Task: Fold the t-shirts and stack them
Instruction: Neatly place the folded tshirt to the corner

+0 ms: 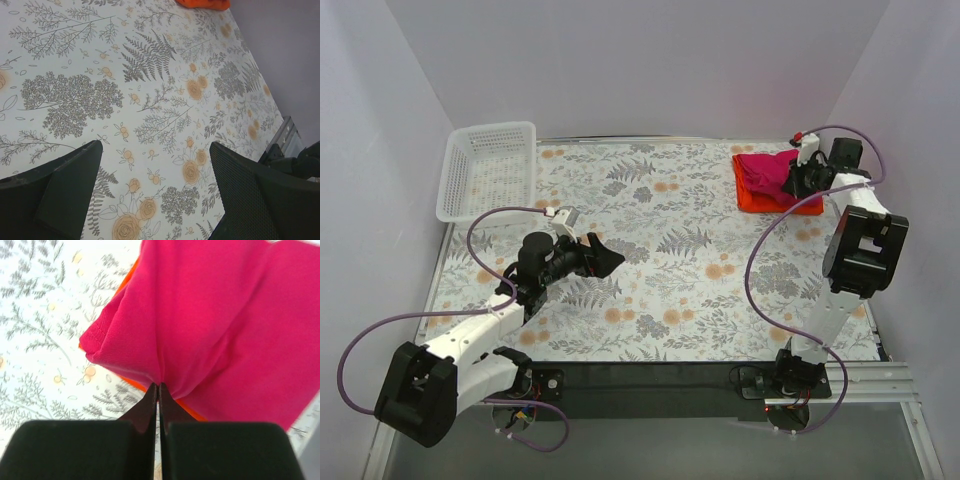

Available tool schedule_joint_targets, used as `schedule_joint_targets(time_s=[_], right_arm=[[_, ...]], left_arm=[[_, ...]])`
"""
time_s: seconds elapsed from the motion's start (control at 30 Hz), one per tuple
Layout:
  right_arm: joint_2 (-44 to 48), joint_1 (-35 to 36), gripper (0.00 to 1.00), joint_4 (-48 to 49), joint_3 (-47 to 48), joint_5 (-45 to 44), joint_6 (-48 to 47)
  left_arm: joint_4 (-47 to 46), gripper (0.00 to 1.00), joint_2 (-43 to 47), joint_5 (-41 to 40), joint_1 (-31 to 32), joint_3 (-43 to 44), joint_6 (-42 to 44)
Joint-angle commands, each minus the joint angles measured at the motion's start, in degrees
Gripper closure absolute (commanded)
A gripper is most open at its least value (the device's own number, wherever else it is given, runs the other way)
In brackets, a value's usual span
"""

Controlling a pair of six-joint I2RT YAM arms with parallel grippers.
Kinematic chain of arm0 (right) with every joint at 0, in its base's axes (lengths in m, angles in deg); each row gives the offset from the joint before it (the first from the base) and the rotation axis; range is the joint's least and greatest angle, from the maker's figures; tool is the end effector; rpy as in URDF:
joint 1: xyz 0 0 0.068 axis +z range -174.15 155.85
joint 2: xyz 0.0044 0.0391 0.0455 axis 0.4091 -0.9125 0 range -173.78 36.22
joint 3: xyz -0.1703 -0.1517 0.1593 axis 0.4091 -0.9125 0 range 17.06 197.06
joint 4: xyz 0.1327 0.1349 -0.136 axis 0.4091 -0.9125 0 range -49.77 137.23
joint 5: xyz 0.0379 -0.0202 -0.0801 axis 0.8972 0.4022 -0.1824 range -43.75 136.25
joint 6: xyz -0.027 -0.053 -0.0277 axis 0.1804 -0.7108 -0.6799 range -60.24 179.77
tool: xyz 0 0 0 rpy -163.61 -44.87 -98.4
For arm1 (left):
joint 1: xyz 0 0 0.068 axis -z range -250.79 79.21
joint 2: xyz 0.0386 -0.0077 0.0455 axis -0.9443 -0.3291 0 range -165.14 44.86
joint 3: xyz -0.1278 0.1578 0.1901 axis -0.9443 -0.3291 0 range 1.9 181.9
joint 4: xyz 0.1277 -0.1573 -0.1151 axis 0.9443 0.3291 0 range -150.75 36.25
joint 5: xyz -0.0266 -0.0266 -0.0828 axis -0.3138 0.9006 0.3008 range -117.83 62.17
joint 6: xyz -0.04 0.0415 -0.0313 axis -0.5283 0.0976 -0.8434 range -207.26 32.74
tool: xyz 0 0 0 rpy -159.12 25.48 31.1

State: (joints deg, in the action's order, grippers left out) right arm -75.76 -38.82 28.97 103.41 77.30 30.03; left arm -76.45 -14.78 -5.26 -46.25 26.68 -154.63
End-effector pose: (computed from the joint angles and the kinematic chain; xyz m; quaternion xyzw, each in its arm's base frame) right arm 0.4182 -0.0820 0.2428 -0.2201 0.8652 0.0855 0.4424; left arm 0.1818 -0.1047 0.2328 -0.1863 0.7854 -0.5194 0.2805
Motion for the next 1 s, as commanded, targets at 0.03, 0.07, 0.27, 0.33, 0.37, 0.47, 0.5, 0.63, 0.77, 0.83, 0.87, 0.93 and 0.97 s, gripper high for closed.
schedule_joint_targets(time_s=[0.03,0.07,0.27,0.33,0.37,0.47,0.5,0.63,0.77,0.83,0.87,0.93,0.97], right_arm=[[2.8,2.3,0.99,-1.7,-3.6,3.2,-7.2],[2.8,3.0,0.99,-1.6,-5.4,2.7,-8.0],[1.9,8.8,0.97,-1.7,-7.7,-2.7,-10.9],[1.2,9.8,0.94,-1.9,-7.5,-4.8,-11.0],[1.0,10.5,0.92,-1.9,-7.6,-5.4,-11.2],[1.1,10.6,0.77,-2.2,-7.2,-6.1,-11.1],[1.4,10.5,0.72,-2.4,-7.2,-6.3,-11.5],[4.7,9.8,0.55,-2.9,-7.2,-5.1,-12.1],[8.1,9.1,0.56,-3.1,-6.2,-2.5,-10.3],[8.4,9.1,0.58,-3.1,-5.7,-1.5,-8.2],[8.3,9.1,0.60,-2.9,-5.0,-1.7,-5.9],[7.7,8.8,0.65,-2.4,-4.1,-4.4,-1.9],[7.3,7.8,0.69,-1.2,-3.9,-6.8,2.4]], left_arm=[[-1.4,0.18,-0.4,1.0,-0.3,-0.3,0.1],[-1.4,0.18,-0.3,1.0,-0.2,-0.3,0.0],[-1.5,0.18,-0.9,1.1,-0.2,-0.3,0.0],[-1.5,0.18,-1.1,1.2,-0.2,-0.3,0.0],[-1.7,0.18,-1.1,1.1,-0.2,-0.4,0.0],[-1.6,0.18,-1.1,1.1,-0.2,-0.4,0.0],[-1.6,0.18,-1.1,1.1,-0.2,-0.3,0.0],[-1.5,0.18,-1.1,1.3,-0.2,-0.3,0.0],[-1.7,0.18,-1.1,1.5,-0.3,-0.2,0.1],[-1.6,0.18,-1.1,1.4,-0.3,-0.1,0.1],[-1.5,0.18,-1.0,1.4,-0.3,-0.1,0.1],[-2.0,0.18,-0.7,1.3,-0.3,-0.1,-0.1],[-2.4,0.18,-0.9,1.3,-0.3,-0.1,-0.4]])
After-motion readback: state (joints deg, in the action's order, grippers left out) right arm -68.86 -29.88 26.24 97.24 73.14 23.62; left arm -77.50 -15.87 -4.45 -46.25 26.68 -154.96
